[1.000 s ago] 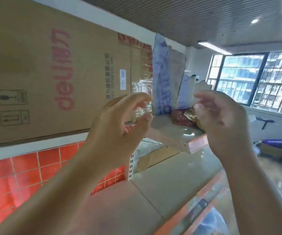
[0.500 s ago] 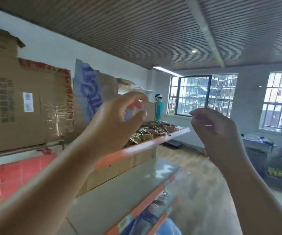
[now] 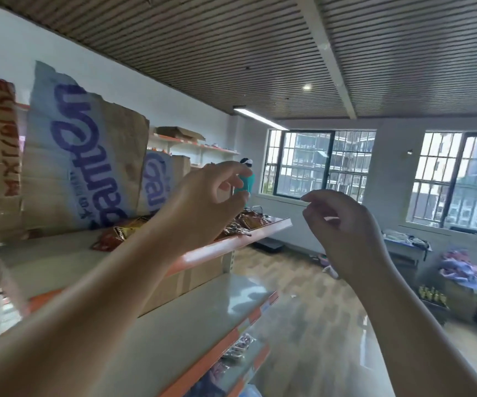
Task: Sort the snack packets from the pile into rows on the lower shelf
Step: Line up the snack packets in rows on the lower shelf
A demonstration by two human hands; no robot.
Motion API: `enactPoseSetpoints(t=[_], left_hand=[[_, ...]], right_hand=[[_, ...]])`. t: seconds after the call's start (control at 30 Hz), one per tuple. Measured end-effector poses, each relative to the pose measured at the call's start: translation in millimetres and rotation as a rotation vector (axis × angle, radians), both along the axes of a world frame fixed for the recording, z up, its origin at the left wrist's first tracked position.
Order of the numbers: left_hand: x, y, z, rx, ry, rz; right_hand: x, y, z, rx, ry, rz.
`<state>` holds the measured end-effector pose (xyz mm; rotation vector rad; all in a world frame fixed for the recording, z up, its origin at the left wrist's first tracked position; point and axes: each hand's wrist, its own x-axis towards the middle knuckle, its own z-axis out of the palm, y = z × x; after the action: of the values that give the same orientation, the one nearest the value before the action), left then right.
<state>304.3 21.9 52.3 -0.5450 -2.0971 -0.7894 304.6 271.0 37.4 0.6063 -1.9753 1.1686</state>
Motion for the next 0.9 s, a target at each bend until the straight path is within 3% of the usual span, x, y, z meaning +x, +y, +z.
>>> enactPoseSetpoints(t=[0.37,0.63,0.9], left_hand=[[-175.9,3.4,21.5,0.057,-0.028,0.045],[-232.9,7.3,36.6,-0.006,-0.06,0.081],[-281.1,-6.4,33.0,-0.055,-0.155,0.268]], right_hand=[[-186.8,-9.8,18.4,0.109,-0.01,0.012],[-272.1,-30.3,33.8,0.106,0.037,0.117],[-387.8,-41.9,20.1,0.187,0.056,0.321]])
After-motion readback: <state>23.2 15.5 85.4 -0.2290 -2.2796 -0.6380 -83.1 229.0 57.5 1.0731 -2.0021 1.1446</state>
